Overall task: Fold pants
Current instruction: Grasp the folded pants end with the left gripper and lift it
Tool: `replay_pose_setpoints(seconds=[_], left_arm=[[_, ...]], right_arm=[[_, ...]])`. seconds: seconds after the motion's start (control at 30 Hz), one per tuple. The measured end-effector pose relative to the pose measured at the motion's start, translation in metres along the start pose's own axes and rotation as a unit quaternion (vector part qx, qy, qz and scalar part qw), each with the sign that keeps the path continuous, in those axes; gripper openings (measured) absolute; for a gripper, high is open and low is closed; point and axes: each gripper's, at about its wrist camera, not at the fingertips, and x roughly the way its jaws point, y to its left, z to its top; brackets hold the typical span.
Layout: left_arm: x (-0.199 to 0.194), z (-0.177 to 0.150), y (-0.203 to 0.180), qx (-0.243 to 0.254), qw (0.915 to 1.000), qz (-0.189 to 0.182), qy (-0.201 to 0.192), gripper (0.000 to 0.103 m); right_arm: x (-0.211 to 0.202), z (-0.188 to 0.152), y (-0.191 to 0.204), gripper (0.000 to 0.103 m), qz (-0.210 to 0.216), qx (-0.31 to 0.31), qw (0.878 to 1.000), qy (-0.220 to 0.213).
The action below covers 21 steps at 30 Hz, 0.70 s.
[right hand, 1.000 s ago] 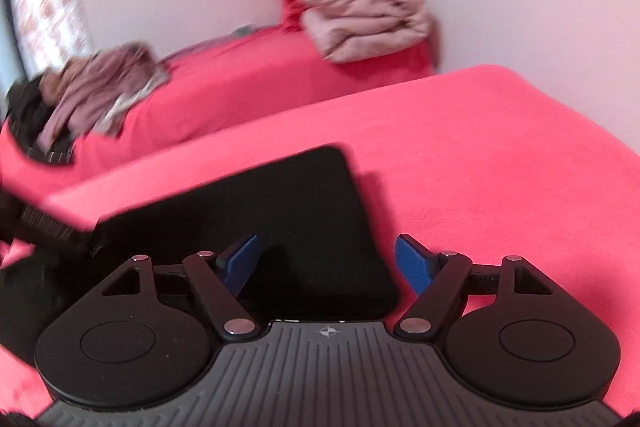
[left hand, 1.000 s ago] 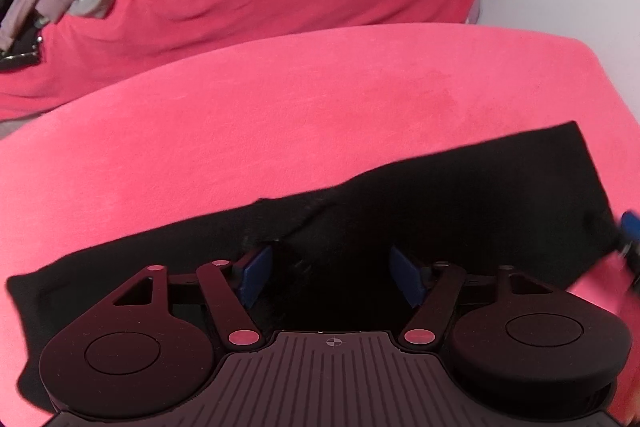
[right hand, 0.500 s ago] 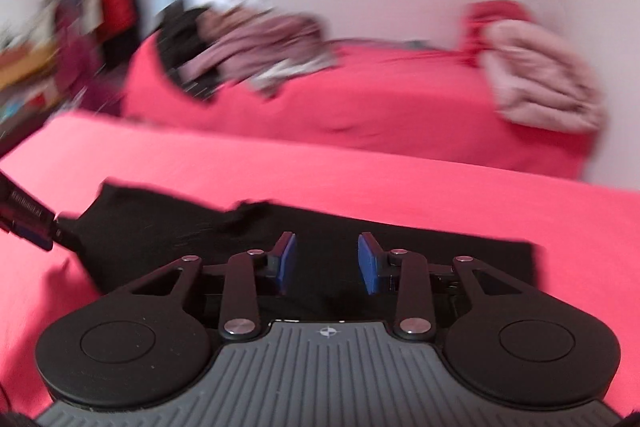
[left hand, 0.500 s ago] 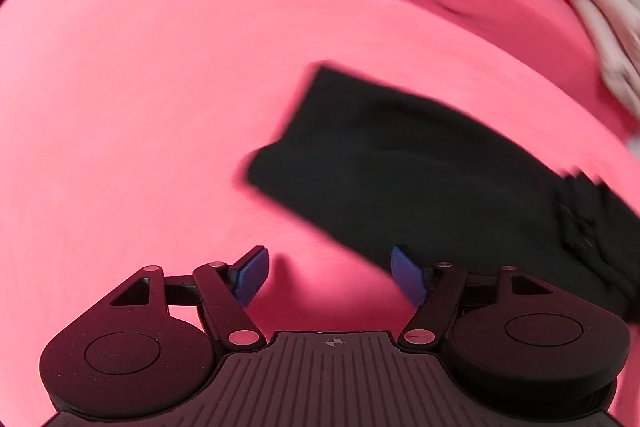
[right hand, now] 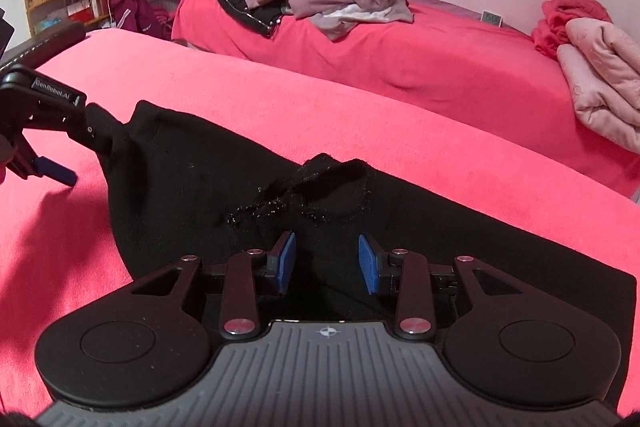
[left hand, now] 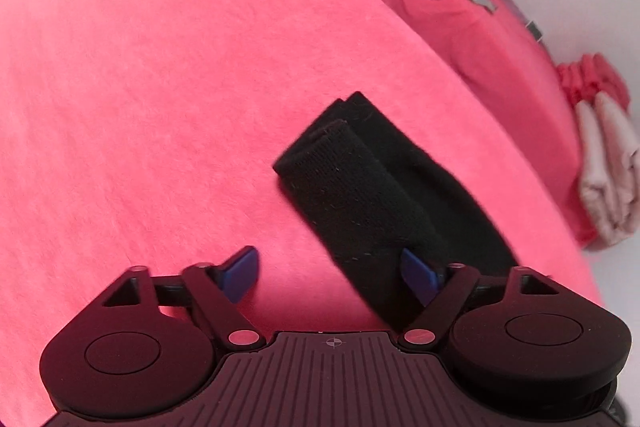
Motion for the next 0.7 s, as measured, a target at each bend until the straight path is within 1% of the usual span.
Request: replay_pose_setpoints(seconds=[0.13,0.23,0.4,0.5,0.63,0.67,0.7], left_arm=[[-0.011,-0.010,0.025,-0.066,0.9969,-0.044,-0.005,0.103],[-0.006,-0.008,0.034,-0.094,0.9939,-0.057,-0.002,0.103],[0.003,-0.002,0.025,-0.098,0.9921,-0.079,-0.004,0.103],[0.010,0.000,0.017,-0.090,0.9927,-0.080,-0.006,0.103],[0.012,0.002,0.009,-0.081,0.9942,-0.071,-0.011,0.103],[0.010,0.004,0.006,-0.073,0.9953,-0.062,-0.014,0.103],[0.009,0.006,0.004,-0.063,0.9966,-0.051,-0.014,0.098]], right_arm=[[-0.003,-0.002,-0.001,0.042,0.002,0.006,1.000,-0.001],[-0.002,-0.005,-0.003,0.043,0.004,0.004,1.000,0.000],[-0.002,-0.004,-0.003,0.044,0.001,0.005,1.000,0.001],[-0.004,-0.003,-0.002,0.044,-0.002,0.001,1.000,-0.001],[-0.009,0.001,-0.004,0.044,-0.011,0.007,1.000,-0.015],[-0.007,0.000,-0.003,0.044,-0.010,0.004,1.000,-0.010],[-0.002,-0.002,-0.001,0.044,-0.004,0.001,1.000,0.004]])
